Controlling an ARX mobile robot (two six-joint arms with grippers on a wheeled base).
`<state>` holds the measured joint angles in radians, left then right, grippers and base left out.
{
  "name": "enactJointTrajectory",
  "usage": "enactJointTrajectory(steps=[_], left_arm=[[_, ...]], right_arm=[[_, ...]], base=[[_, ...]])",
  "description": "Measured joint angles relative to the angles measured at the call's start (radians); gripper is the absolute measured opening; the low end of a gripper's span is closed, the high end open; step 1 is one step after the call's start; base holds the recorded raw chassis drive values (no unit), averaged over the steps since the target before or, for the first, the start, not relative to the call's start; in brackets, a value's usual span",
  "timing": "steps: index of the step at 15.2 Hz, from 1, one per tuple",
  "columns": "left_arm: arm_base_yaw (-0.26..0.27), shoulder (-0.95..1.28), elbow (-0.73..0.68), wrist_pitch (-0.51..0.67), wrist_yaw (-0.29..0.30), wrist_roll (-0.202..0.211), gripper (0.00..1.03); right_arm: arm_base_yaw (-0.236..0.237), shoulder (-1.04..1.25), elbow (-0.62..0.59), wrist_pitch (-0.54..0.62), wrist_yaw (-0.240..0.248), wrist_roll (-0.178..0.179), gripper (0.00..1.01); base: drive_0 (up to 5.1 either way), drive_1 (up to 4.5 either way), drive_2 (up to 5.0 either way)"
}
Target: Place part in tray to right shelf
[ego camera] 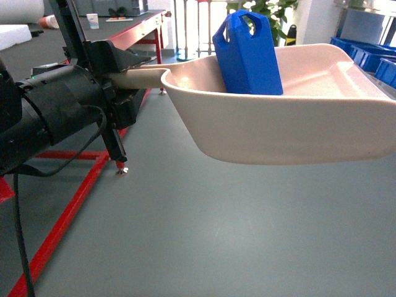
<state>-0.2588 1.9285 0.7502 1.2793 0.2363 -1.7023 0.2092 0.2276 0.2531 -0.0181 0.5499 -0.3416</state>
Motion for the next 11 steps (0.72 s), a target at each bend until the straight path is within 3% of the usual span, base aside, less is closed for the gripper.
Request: enactJointTrajectory(steps=[11], left_arm=[[-0.001, 0.000, 0.000, -0.003, 0.003, 0.000, 0.12]], right_arm=[[0.000, 0.000, 0.000, 0.000, 0.000, 0.000, 0.98]], base=[[0.0, 4.26, -4.3]])
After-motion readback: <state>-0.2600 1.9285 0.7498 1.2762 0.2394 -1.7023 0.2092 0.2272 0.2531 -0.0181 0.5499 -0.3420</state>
